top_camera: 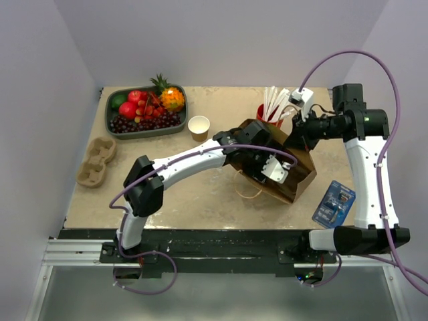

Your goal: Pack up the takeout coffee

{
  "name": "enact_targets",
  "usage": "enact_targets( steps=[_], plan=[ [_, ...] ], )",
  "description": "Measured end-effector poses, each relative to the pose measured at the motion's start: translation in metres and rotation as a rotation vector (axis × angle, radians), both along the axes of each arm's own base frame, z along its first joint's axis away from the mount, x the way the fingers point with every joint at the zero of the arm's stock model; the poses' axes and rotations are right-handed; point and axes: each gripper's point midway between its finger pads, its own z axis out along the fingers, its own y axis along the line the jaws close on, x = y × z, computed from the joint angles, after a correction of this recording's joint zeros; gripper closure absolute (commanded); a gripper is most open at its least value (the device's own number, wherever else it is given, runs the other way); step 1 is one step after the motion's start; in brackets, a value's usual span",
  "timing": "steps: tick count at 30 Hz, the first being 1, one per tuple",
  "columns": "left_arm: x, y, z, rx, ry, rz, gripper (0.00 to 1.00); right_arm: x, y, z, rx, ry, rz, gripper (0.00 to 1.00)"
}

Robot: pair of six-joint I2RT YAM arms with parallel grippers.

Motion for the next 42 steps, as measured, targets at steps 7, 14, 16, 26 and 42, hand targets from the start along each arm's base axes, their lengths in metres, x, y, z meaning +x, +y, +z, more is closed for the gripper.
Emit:
enact_targets(
  steps=[7,14,16,26,42],
  plan=[
    [-0.007,0.002,0.016,-0.035,0.030,0.013,0.11,0.004,-0.003,0.002,0.003,-0.003,-0.014,1.00],
    [-0.009,0.006,0.016,-0.026,0.044,0.019,0.11,0.003,-0.004,0.002,0.002,-0.007,-0.012,1.00],
    [-0.009,0.008,0.017,-0.031,0.055,0.020,0.11,0.001,-0.004,0.000,-0.003,-0.012,-0.008,1.00],
    [-0.034,0.051,0.092,-0.313,0.172,0.041,0.01,-0.016,-0.006,0.001,-0.033,-0.121,0.043,1.00],
    [-0.051,0.060,0.187,-0.719,0.259,0.157,0.00,-0.035,-0.002,-0.009,-0.039,-0.074,0.059,1.00]
  ],
)
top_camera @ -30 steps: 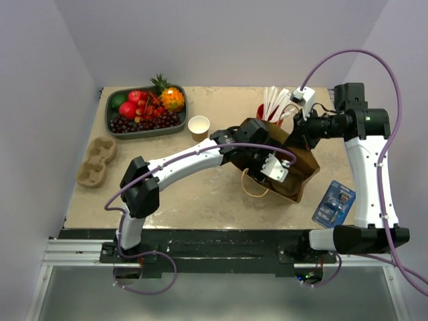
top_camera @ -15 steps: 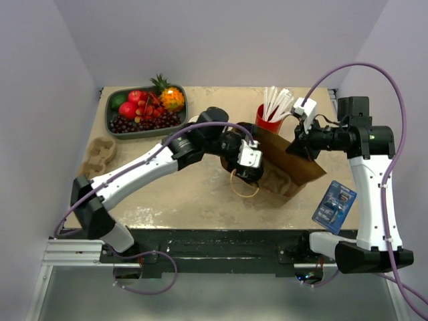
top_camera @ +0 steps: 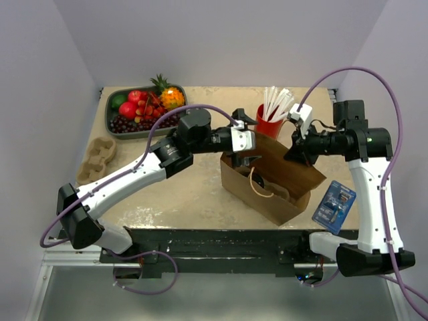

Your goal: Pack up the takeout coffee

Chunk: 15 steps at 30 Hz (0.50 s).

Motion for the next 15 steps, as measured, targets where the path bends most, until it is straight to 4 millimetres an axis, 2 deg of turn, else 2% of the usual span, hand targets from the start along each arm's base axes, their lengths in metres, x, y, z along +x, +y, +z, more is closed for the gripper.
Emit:
enact_targets(
  steps=[5,11,15],
  plan=[
    [0.014,0.003,0.013,-0.057,0.056,0.072,0.00,-0.001,0.001,0.007,-0.017,-0.026,0.008,1.00],
    [0.046,0.023,0.029,-0.114,0.128,0.184,0.00,-0.001,0.005,0.014,-0.038,-0.053,0.019,1.00],
    [0.062,0.034,0.028,-0.118,0.145,0.245,0.00,-0.006,0.012,0.012,-0.065,-0.053,0.053,1.00]
  ],
)
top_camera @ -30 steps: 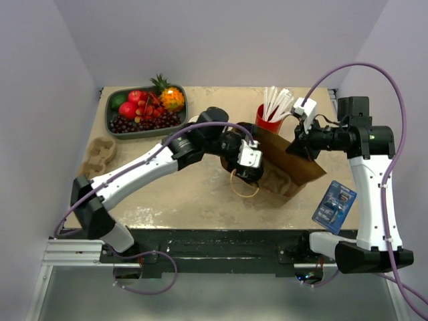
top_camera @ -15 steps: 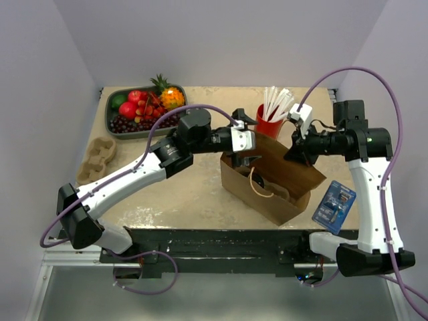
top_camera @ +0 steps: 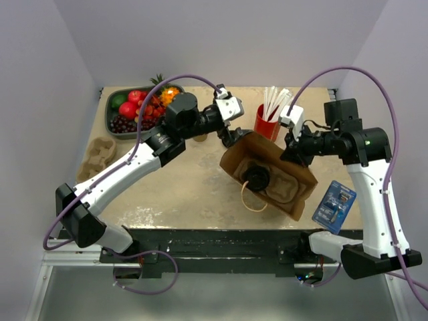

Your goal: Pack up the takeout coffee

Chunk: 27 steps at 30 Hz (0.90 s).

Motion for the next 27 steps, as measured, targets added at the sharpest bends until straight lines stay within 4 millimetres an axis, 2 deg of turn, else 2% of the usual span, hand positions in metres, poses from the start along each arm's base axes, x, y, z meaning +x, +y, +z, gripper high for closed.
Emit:
enact_targets(
  steps=[6,15,19,27],
  plan=[
    [0.012,0.009,-0.001,-0.001,0.007,0.049,0.01,-0.015,0.014,-0.007,-0.045,-0.001,0.076,1.00],
    [0.028,0.021,-0.003,0.001,0.006,0.126,0.00,-0.031,0.021,-0.014,-0.037,0.030,0.110,1.00],
    [0.034,0.026,-0.002,-0.001,0.003,0.150,0.00,-0.028,0.020,-0.016,-0.045,0.047,0.086,1.00],
    [0.042,0.035,-0.006,0.014,0.014,0.182,0.00,-0.006,0.012,-0.031,-0.124,0.069,0.035,1.00]
  ],
)
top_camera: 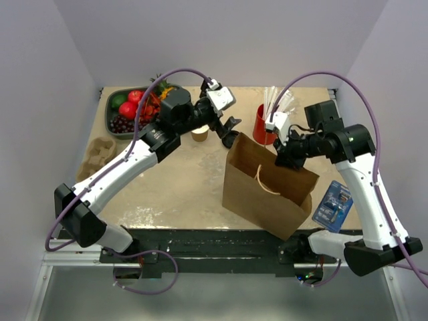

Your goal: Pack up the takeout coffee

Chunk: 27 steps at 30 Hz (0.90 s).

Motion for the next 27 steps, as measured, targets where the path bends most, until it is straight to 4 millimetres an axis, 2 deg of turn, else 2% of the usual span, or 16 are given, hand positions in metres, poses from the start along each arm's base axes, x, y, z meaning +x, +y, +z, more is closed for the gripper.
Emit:
enact_targets(
  steps=[3,4,6,7,10,12,16,21,24,26,27],
  plan=[
    [0.007,0.011,-0.011,0.026,0.036,0.034,0.00,0.011,-0.001,-0.001,-0.018,-0.012,-0.017,0.82],
    [0.010,0.015,-0.014,0.034,0.052,0.049,0.00,0.014,-0.002,0.000,-0.023,-0.015,-0.026,0.70],
    [0.017,0.027,-0.021,0.045,0.084,0.087,0.00,0.019,-0.002,0.003,-0.032,-0.019,-0.041,0.59],
    [0.020,0.032,-0.025,0.050,0.097,0.102,0.00,0.023,-0.001,0.006,-0.029,-0.024,-0.043,0.49],
    [0.029,0.046,-0.031,0.054,0.136,0.150,0.00,0.033,0.002,0.022,-0.012,-0.051,-0.054,0.35],
    [0.030,0.051,-0.033,0.055,0.145,0.167,0.00,0.040,0.005,0.040,0.007,-0.093,-0.058,0.31],
    [0.024,0.056,-0.034,0.047,0.164,0.172,0.00,0.053,0.010,0.079,0.047,-0.195,-0.062,0.26],
    [0.019,0.066,-0.036,0.048,0.171,0.183,0.00,0.067,0.015,0.117,0.102,-0.289,-0.066,0.28],
    [0.021,0.072,-0.038,0.049,0.176,0.192,0.00,0.081,0.010,0.126,0.162,-0.277,-0.118,0.35],
    [0.022,0.075,-0.040,0.055,0.185,0.197,0.00,0.102,-0.005,0.126,0.204,-0.269,-0.212,0.42],
    [0.023,0.077,-0.041,0.058,0.190,0.200,0.00,0.114,-0.013,0.125,0.220,-0.268,-0.267,0.48]
  ],
)
